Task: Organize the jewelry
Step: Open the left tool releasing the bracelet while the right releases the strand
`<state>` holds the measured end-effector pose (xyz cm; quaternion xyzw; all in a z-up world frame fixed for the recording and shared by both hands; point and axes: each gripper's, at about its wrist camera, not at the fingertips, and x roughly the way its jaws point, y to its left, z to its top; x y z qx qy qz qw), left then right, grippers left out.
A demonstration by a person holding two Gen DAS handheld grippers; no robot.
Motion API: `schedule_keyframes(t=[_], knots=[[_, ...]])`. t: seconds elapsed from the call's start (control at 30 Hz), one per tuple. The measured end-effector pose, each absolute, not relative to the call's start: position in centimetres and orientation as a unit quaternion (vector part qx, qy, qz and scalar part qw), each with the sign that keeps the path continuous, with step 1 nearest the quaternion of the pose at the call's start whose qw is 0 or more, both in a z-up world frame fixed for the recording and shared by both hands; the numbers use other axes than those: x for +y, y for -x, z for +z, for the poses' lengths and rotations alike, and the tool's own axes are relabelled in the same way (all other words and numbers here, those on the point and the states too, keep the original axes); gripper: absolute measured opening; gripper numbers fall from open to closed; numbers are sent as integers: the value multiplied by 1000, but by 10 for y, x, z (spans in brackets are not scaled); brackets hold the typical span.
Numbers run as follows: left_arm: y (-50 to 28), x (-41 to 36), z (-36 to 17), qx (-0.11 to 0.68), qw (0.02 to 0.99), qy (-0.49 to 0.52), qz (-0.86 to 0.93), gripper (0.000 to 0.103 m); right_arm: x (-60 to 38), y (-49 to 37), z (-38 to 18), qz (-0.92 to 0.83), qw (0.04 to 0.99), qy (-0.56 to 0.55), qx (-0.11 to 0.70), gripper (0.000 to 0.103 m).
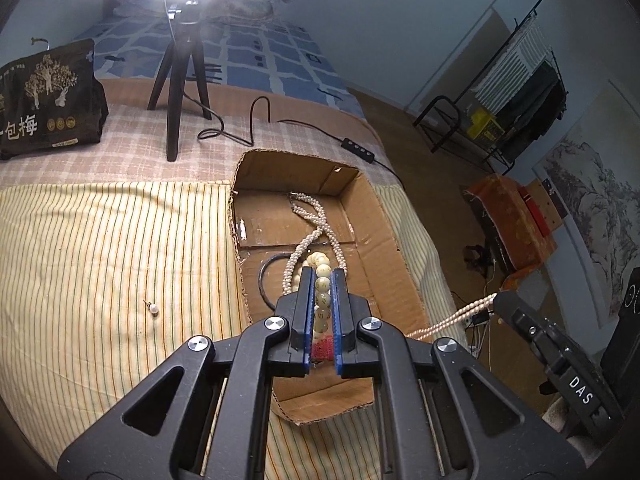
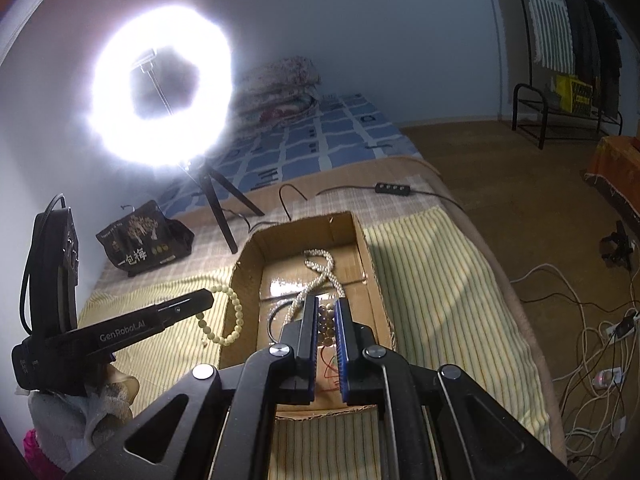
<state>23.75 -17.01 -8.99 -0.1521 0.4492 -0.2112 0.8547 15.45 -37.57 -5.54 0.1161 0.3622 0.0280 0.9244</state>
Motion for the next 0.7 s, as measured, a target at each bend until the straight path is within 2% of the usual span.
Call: schedule_keyframes(t=[0.07, 0.13, 0.2, 0.23, 0.27, 0.3, 0.37, 0.7], knots=[[-239, -172, -92, 452, 854, 149, -212, 5, -376, -156, -59, 28, 922, -118, 368, 7], [-239, -173, -93, 453, 853, 148, -212, 5, -376, -158, -63, 28, 919, -120, 374, 13], [-240, -174, -95, 458, 851, 146, -212, 8, -376, -159, -66, 28, 917, -120, 379, 31], [-240, -174, -96, 461, 850, 145, -212, 18, -376, -158, -67, 26, 917, -119, 380, 34], [-240, -174, -96, 461, 850, 144, -211, 25, -376, -159, -69, 22, 916, -116, 382, 41], [-241, -174, -96, 460, 851, 144, -209, 35, -375, -159, -70, 20, 915, -113, 387, 53], [-240, -171, -95, 456, 855, 142, -203, 37, -376, -158, -71, 13, 916, -109, 387, 65], [-237, -159, -89, 449, 861, 131, -198, 37, -375, -154, -68, 6, 917, -111, 384, 66]])
